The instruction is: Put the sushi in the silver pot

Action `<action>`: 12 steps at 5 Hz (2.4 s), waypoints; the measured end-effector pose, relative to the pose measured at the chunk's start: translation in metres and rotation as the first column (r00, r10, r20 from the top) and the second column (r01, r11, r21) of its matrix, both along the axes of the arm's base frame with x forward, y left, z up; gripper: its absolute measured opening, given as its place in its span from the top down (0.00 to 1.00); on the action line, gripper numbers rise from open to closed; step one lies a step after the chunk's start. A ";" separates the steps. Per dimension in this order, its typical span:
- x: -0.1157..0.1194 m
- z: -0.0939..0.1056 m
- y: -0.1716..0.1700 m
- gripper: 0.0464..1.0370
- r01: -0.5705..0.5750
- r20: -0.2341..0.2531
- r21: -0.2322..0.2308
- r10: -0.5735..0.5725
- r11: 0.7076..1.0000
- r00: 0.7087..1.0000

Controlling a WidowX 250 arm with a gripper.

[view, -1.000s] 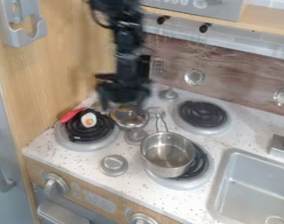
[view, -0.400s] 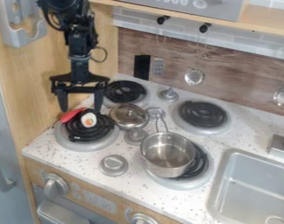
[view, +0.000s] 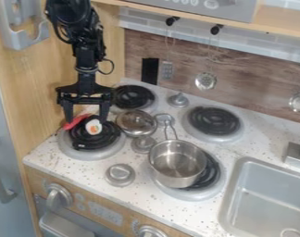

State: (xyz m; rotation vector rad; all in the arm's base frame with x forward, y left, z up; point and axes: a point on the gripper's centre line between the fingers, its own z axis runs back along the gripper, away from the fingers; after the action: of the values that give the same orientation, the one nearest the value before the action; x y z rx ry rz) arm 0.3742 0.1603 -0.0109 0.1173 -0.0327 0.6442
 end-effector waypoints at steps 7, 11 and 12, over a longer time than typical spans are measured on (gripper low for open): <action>0.019 -0.028 -0.032 0.55 0.026 0.005 0.008 -0.026 1.000 1.000; 0.027 0.021 -0.192 0.59 0.488 0.092 -0.003 -0.486 0.873 0.869; 0.013 0.011 -0.202 0.59 0.520 0.056 -0.025 -0.518 0.854 0.853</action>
State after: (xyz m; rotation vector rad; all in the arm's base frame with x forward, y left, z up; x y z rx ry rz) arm 0.3877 -0.0414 0.0000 0.0502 -0.0938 0.1016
